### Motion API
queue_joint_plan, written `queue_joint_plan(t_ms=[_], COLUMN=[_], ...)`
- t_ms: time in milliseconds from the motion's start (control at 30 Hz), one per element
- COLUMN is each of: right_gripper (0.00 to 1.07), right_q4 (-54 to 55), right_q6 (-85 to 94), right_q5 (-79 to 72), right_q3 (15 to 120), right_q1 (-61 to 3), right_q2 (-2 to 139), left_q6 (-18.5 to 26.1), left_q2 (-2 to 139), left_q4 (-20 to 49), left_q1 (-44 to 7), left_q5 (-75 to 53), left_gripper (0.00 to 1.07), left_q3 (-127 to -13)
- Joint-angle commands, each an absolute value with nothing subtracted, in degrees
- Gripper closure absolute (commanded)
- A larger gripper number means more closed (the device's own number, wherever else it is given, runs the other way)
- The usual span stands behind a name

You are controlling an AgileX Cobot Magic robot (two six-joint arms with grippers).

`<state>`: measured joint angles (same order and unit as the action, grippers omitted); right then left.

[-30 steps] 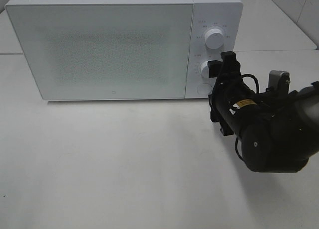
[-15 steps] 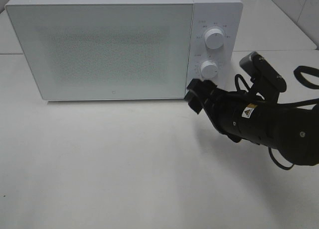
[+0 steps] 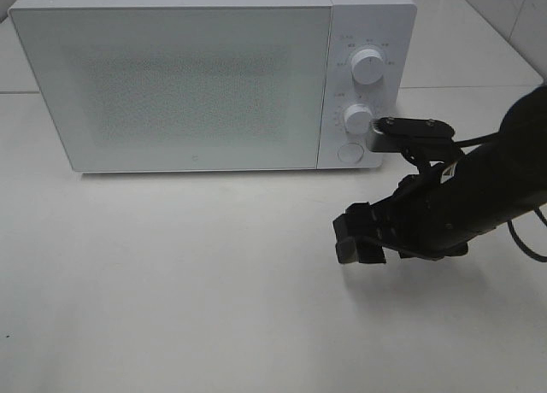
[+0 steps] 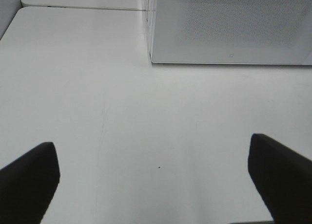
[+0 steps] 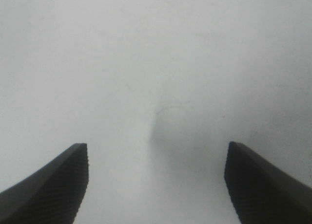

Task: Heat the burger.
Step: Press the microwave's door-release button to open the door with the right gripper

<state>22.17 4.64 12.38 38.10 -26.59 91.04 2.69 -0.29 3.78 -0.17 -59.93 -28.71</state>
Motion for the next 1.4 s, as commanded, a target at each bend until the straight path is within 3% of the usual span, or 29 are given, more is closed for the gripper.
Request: queue_joint_plan(t_ms=[33,300,767,1400], right_gripper=[0.31,0.31,0.31,0.31], right_q4=[18.91,11.97,7.62,1.78], right_q6=[7.51,6.19,3.78,2.01], right_q5=[20.86,38.56,51.17,61.31], right_q3=[40.39,45.03,45.26,36.04], right_q1=[-26.07,-26.07,-26.07,-24.64], right_q2=[90.07,82.22,60.96,15.07], left_q6=[2.69,2.69,2.69,2.69], left_q2=[-1.72,-1.72,-1.72,-1.72], left_q4=[4.13,4.13,4.13,4.13], left_q1=[0.11,0.11,0.11,0.11], left_q5=[-59.42,-59.42,-59.42,-59.42], left_gripper=[0.09,0.09,0.09,0.09], left_q3=[-28.48,-28.48,-28.48,-28.48])
